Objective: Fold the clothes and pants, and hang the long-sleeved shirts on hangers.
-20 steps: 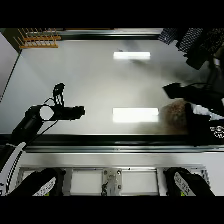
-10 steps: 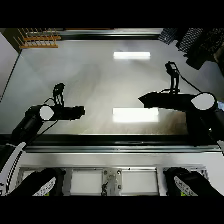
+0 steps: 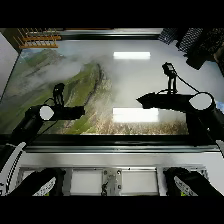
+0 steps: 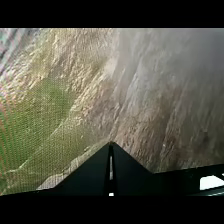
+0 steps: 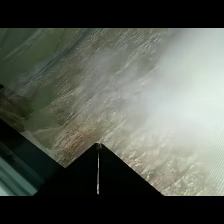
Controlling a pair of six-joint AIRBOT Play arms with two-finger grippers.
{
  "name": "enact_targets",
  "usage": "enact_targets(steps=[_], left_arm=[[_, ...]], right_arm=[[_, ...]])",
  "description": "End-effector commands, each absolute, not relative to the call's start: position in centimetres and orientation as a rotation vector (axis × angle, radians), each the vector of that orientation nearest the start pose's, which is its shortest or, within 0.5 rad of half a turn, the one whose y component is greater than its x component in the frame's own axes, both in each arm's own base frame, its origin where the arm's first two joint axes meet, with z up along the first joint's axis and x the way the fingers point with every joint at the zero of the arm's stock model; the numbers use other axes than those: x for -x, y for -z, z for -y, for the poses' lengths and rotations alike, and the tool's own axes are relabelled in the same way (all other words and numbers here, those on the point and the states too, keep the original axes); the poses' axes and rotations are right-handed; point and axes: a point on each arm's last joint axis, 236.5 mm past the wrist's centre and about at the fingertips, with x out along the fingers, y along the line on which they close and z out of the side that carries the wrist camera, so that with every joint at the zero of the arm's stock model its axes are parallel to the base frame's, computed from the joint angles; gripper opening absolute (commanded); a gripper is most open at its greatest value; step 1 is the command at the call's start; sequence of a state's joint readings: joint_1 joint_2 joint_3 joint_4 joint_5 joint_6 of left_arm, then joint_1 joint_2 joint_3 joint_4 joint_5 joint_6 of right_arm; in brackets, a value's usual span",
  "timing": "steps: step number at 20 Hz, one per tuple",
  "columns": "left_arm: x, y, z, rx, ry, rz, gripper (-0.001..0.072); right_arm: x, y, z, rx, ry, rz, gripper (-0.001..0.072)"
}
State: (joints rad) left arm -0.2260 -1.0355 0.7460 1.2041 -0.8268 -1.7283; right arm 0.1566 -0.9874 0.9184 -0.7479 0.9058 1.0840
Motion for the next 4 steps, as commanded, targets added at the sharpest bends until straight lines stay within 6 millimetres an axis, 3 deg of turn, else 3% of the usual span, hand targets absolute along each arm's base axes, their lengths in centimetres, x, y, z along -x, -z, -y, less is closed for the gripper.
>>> enact_targets(steps=[1,4], left_arm=[[-32.23,1.69,13.84,0.385,0.213,-1.167,0.0010],[-32.23,1.69,13.84,0.385,0.213,-1.167,0.0009]], right_arm=[[-34.77,-10.89,-19.34,-0.273,-0.693,-0.819,0.0018],[-34.77,-10.89,-19.34,-0.273,-0.693,-0.819,0.0018]])
